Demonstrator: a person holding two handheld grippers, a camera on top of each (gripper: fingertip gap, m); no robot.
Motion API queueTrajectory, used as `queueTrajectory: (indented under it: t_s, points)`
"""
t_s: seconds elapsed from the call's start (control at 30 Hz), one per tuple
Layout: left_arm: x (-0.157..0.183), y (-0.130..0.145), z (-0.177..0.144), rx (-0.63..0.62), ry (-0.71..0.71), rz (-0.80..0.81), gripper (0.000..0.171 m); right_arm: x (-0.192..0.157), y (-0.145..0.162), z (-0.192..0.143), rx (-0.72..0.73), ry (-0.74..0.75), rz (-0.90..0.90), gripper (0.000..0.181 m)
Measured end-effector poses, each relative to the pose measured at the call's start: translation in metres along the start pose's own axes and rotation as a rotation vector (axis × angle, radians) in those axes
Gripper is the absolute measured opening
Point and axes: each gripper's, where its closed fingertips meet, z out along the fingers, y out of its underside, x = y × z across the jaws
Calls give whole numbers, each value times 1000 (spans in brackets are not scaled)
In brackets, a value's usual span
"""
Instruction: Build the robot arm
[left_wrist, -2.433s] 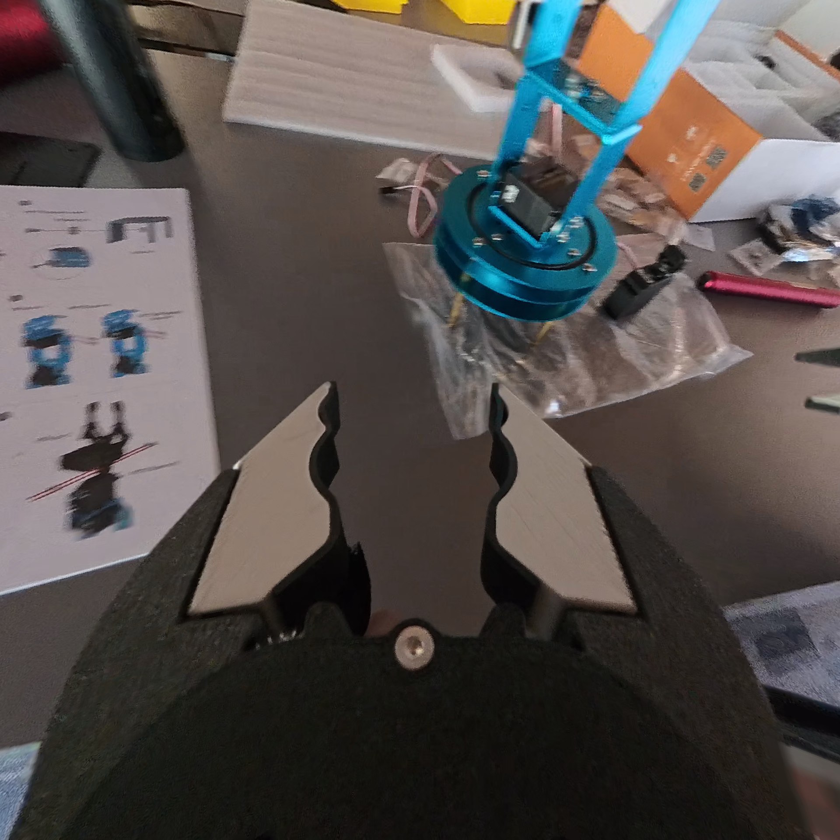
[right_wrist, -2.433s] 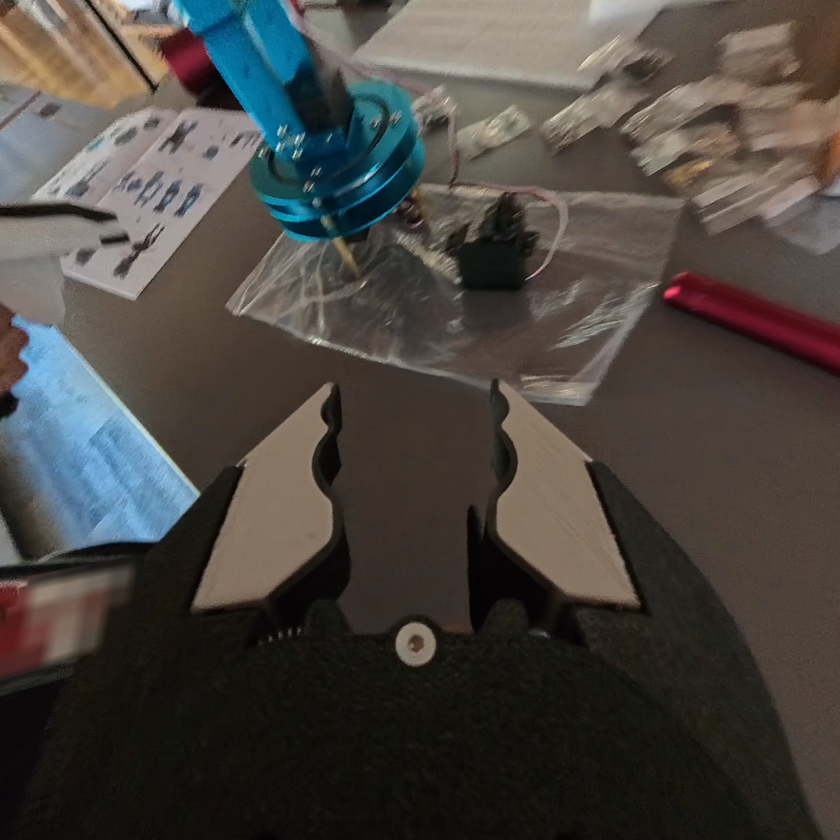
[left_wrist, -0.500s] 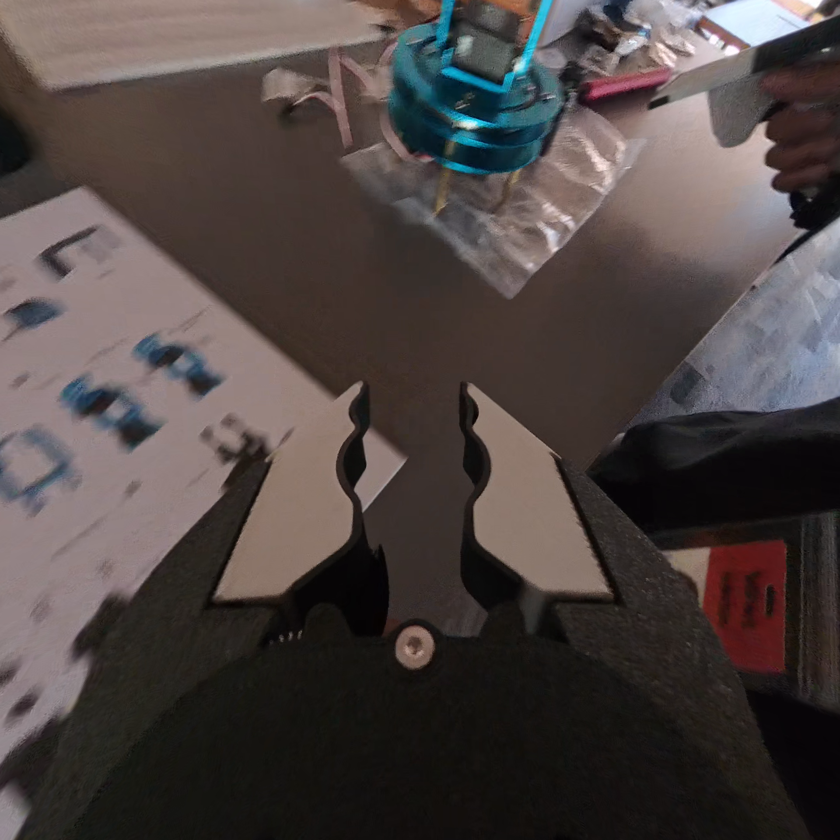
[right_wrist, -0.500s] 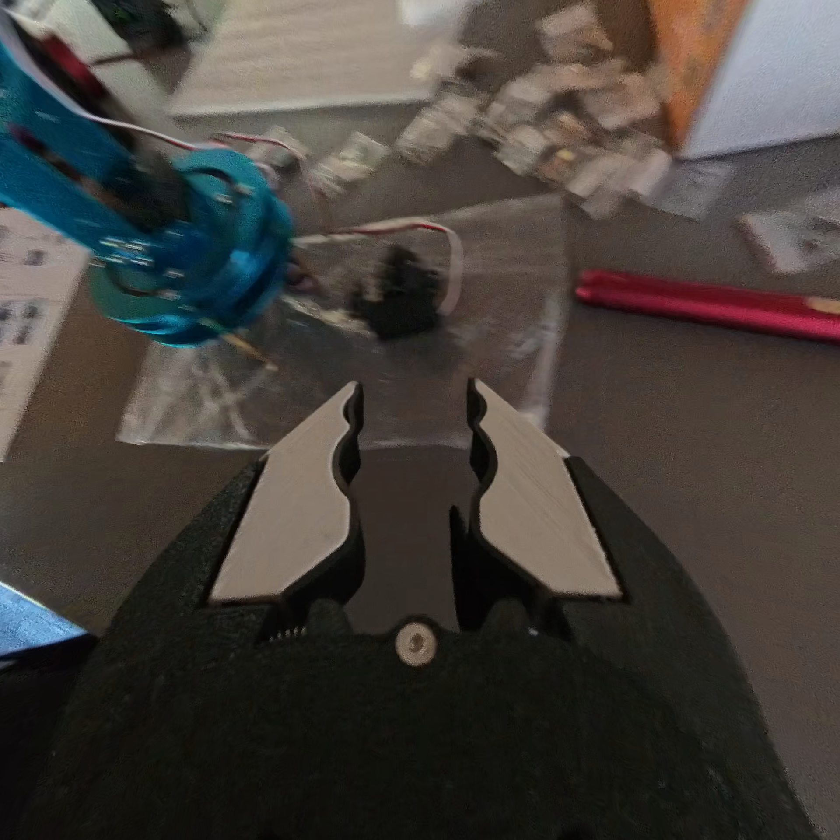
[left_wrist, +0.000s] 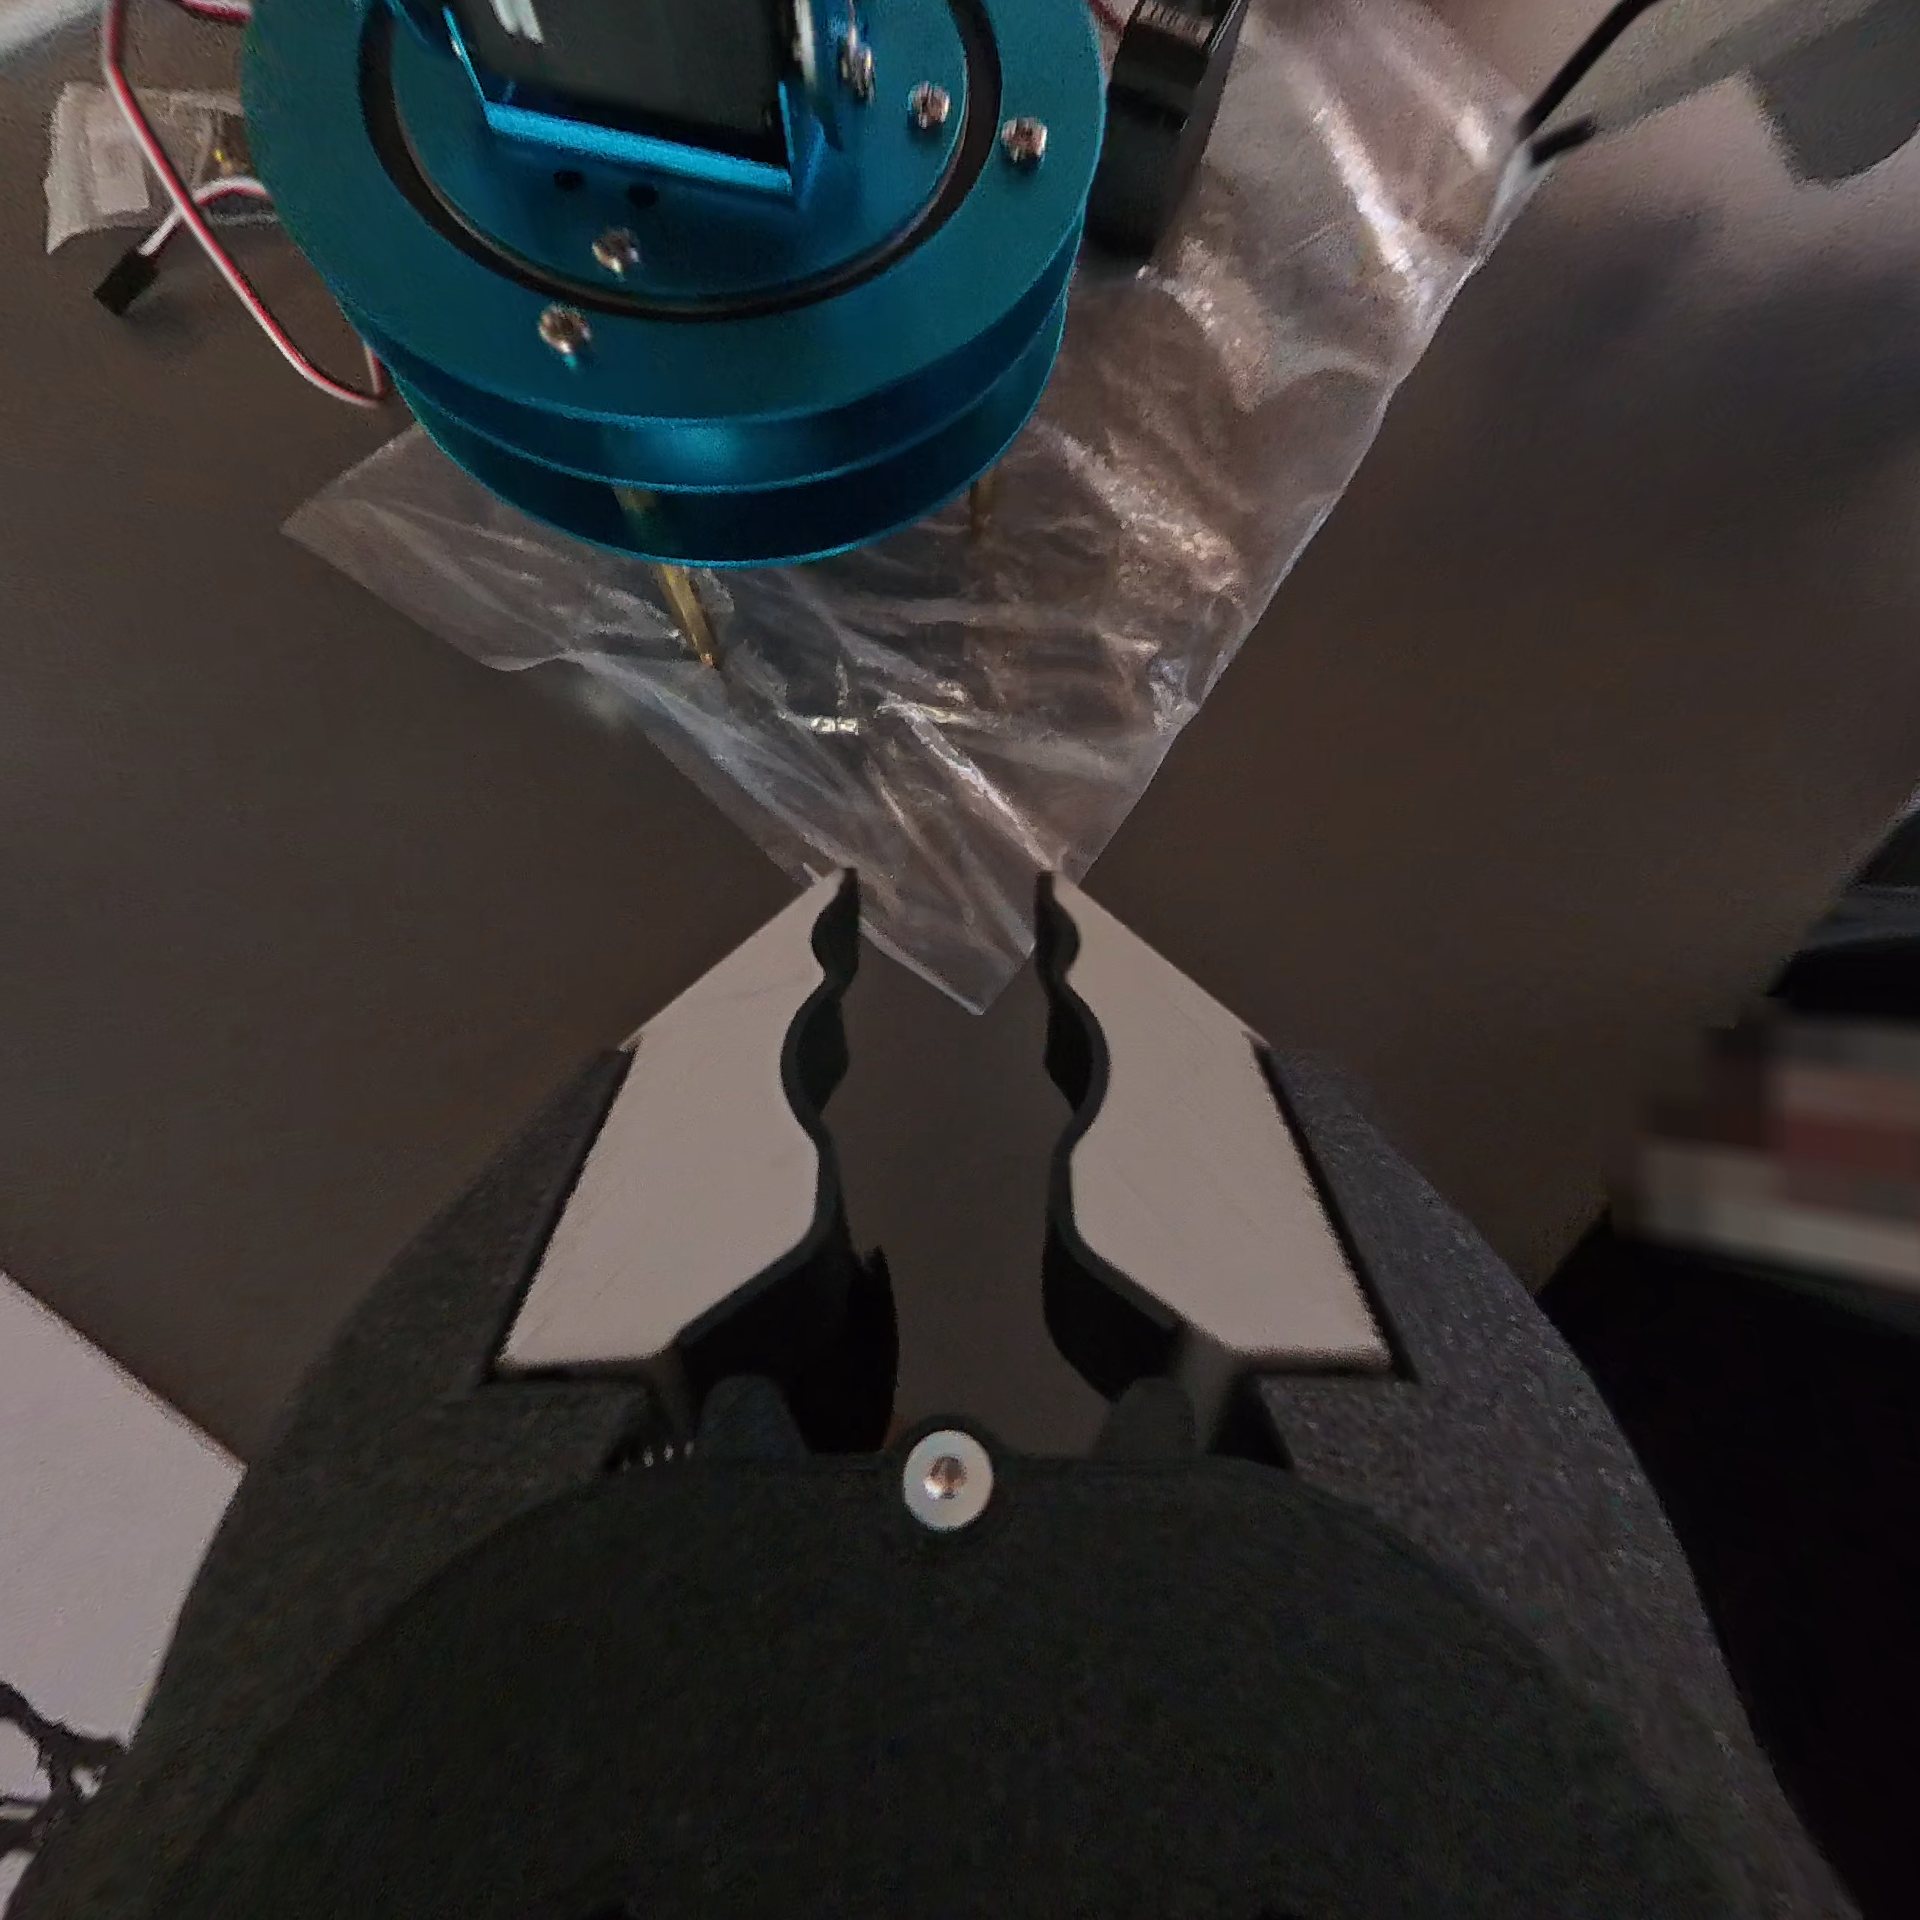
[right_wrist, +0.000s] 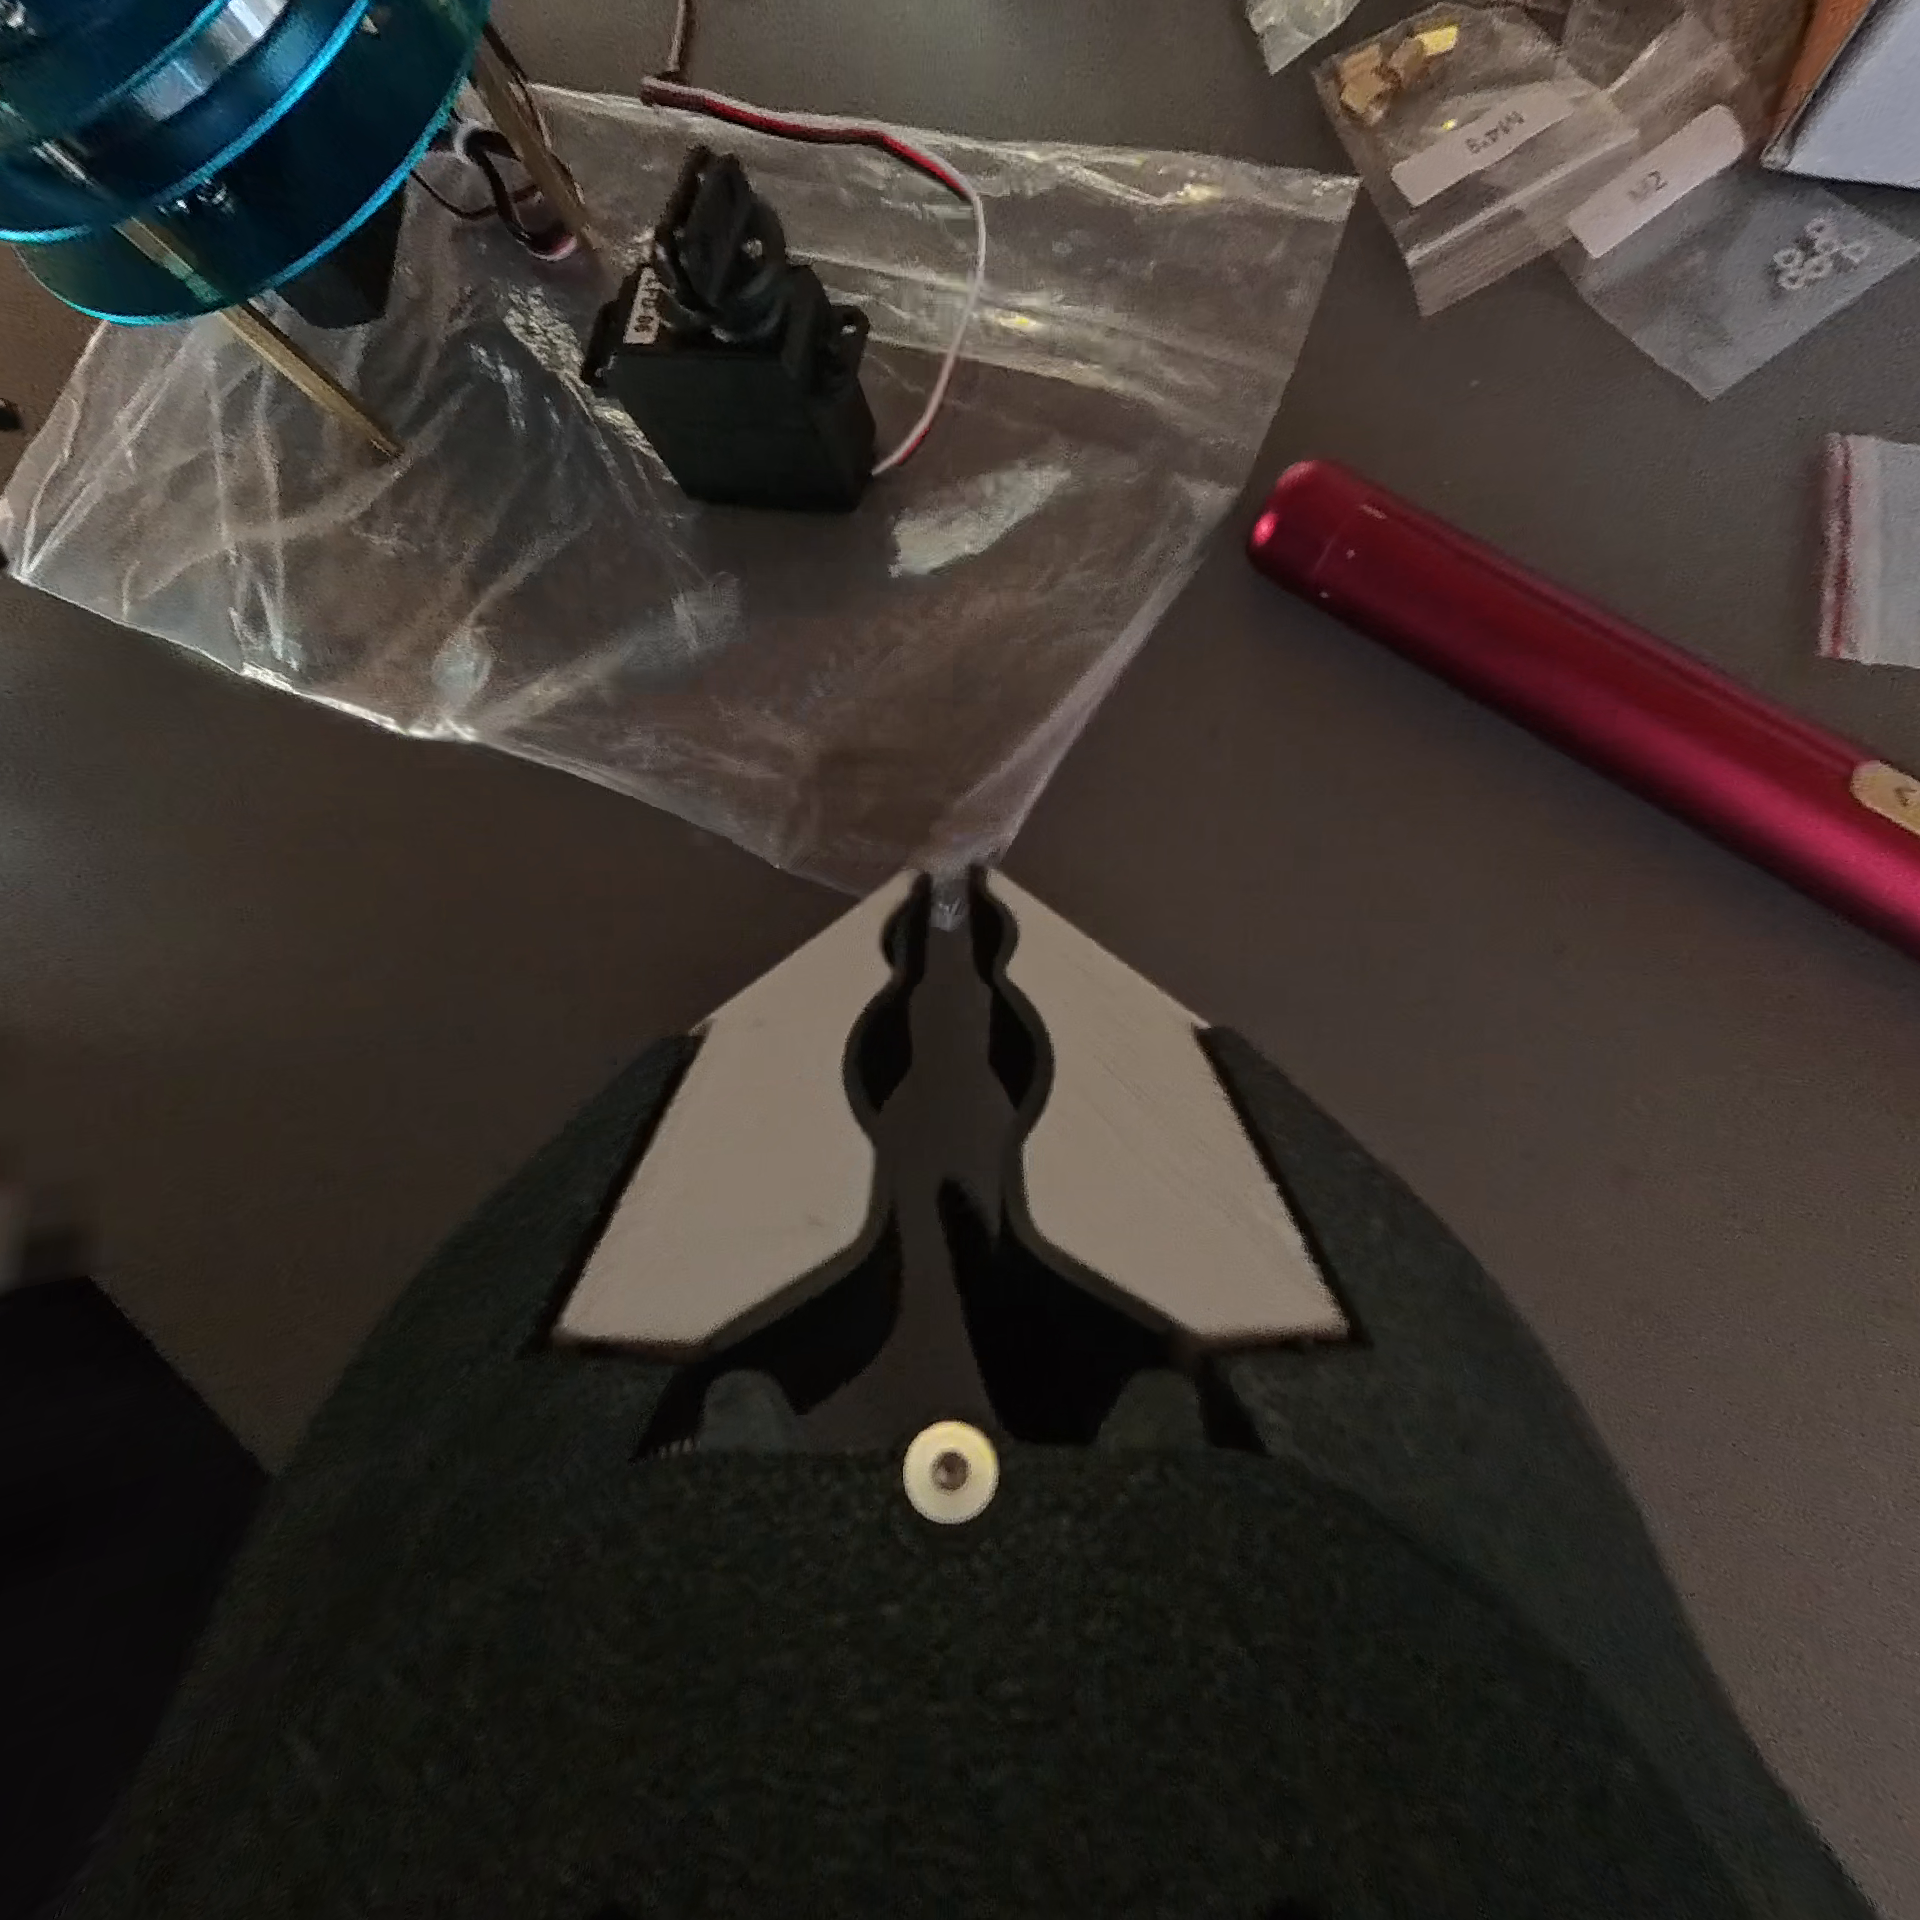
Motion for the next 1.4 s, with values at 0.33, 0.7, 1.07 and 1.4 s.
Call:
queueTrajectory:
  t_s: [0.33, 0.7, 1.07, 1.4]
  points:
    - [-7, 22, 2, -87, -126, 57, 0, -7, 14, -11, -14, -57, 4, 0]
    - [-14, 41, -18, -122, -73, 41, 0, -21, 52, -37, -51, -80, 105, 0]
    - [-12, -4, -28, 37, -63, -124, 22, -26, 5, -34, 106, -56, 29, 25]
    - [-10, -20, -32, 96, -77, -226, 26, 23, -74, -8, 156, 49, -71, 27]
